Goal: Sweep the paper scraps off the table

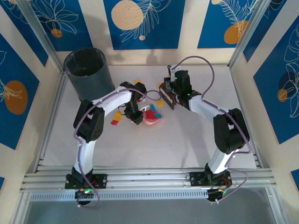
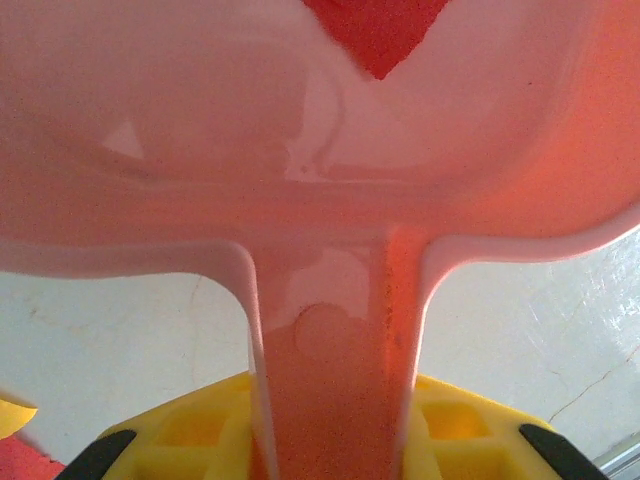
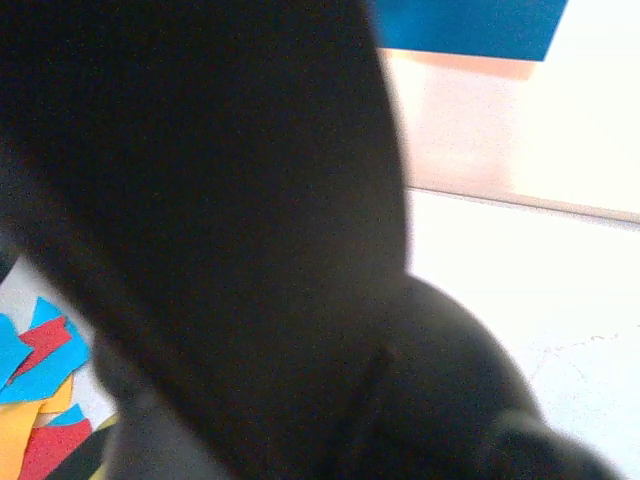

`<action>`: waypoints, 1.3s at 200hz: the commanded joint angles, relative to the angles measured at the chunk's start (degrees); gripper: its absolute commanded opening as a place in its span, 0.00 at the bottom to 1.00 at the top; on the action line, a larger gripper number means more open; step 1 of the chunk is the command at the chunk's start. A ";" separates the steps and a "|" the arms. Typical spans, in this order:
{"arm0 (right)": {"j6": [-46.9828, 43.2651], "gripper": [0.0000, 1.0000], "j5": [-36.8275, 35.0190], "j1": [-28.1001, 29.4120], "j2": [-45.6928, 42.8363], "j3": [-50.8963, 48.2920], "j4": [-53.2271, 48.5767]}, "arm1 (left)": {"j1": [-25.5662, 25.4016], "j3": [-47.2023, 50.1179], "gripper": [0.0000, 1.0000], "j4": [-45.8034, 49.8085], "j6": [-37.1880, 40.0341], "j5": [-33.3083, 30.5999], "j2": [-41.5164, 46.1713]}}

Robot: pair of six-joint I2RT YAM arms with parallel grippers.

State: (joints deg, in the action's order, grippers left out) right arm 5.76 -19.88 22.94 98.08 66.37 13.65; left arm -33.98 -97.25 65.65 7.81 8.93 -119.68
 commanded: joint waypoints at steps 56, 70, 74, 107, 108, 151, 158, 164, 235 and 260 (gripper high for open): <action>-1.29 0.00 4.48 1.75 0.61 0.35 -3.41 | 0.99 -2.41 0.00 2.73 0.01 2.18 -2.27; -0.89 0.00 4.93 2.17 0.34 0.00 -3.85 | 0.95 -2.48 0.00 2.58 0.03 2.30 -2.57; -0.80 0.00 5.06 2.26 0.18 -0.08 -3.91 | 0.89 -2.53 0.00 2.64 0.11 2.47 -2.70; 0.81 0.00 5.48 3.42 -0.86 -1.05 -4.68 | 0.97 -2.42 0.00 2.47 0.35 2.58 -2.97; 0.87 0.00 5.56 3.47 -0.96 -1.10 -4.68 | 0.95 -2.42 0.00 2.47 0.35 2.63 -3.00; 2.75 0.00 6.06 4.91 -3.01 -2.64 -5.30 | 0.97 -2.24 0.00 2.29 0.54 3.09 -3.13; 2.96 0.00 6.08 5.17 -3.34 -2.81 -5.45 | 0.86 -2.24 0.00 2.29 0.46 3.11 -3.11; 3.11 0.00 5.96 5.42 -3.57 -2.98 -5.55 | 0.85 -2.24 0.00 2.29 0.53 3.20 -3.18; 5.03 0.00 7.03 6.78 -5.14 -3.70 -5.91 | 0.93 -1.31 0.00 2.21 1.41 3.99 -2.67; 5.63 0.00 5.54 7.02 -5.92 -3.55 -5.91 | 0.80 -0.74 0.00 2.20 1.94 4.44 -2.17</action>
State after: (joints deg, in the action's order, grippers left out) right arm 9.54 -15.40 28.56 94.52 63.72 10.57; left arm -33.58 -98.30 66.43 8.08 11.88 -121.71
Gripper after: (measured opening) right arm 0.269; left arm 0.261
